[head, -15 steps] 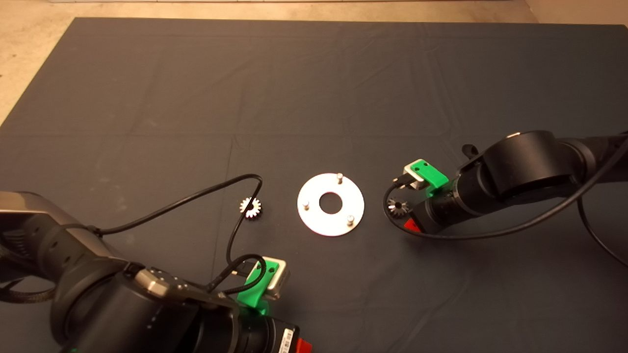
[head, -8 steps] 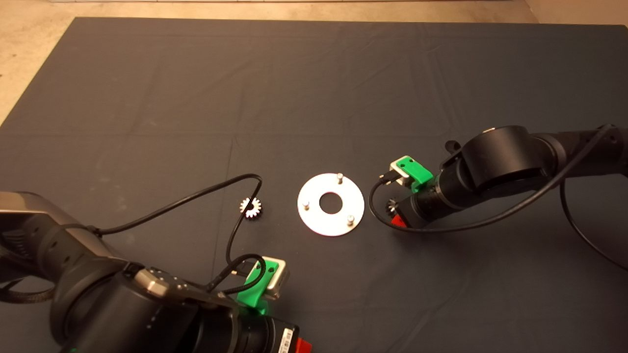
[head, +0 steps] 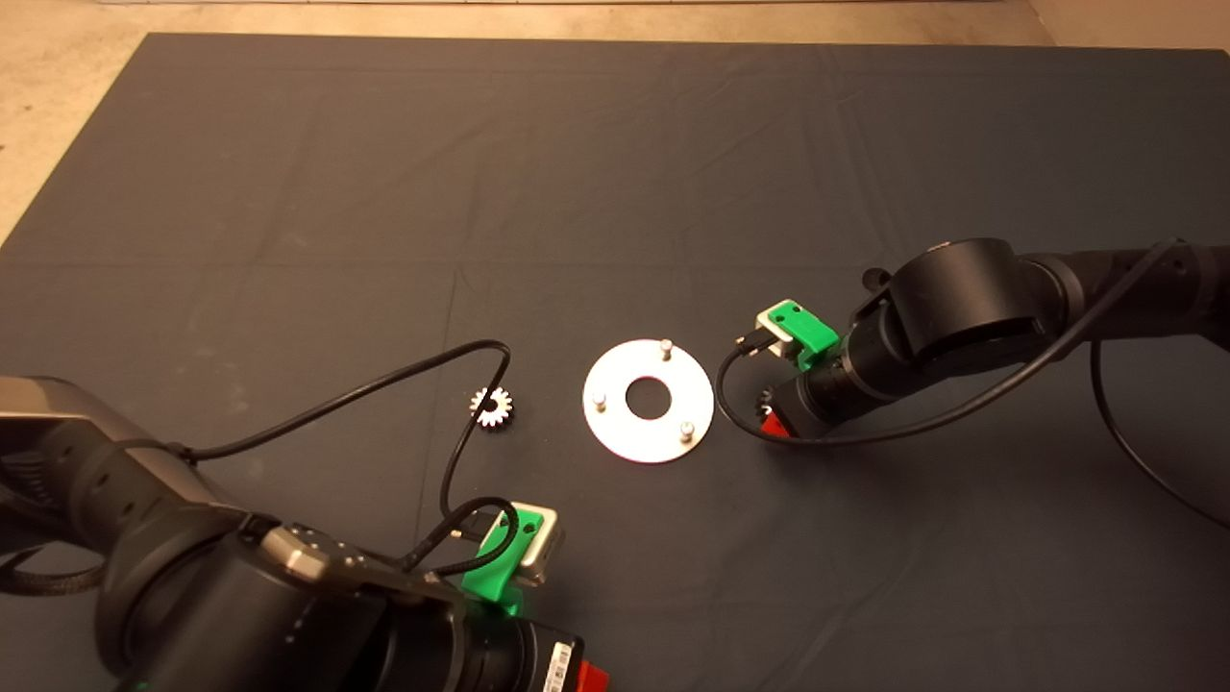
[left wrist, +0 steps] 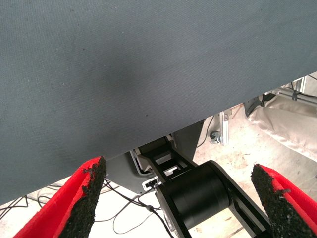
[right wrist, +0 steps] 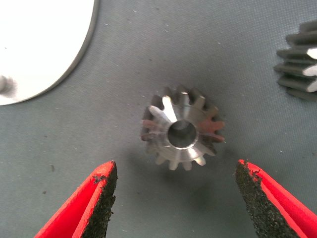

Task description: Install three planetary gears onto the carrier pins

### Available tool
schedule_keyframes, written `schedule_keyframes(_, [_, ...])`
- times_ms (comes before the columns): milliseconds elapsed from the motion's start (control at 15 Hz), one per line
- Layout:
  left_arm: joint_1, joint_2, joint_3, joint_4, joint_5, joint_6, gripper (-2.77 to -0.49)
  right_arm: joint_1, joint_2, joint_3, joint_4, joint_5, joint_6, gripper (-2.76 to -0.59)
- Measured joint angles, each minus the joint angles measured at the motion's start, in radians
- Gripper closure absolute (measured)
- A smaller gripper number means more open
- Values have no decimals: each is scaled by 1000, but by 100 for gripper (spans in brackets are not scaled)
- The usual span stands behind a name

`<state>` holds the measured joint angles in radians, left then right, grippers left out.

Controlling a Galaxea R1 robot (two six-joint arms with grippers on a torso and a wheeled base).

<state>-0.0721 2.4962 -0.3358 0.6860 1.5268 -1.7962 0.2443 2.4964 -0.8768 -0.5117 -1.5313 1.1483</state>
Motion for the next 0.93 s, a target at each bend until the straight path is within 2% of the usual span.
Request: schedule_keyframes(933, [0, 0, 0, 0, 0, 0, -208, 0, 0, -31, -1, 0, -11, -176])
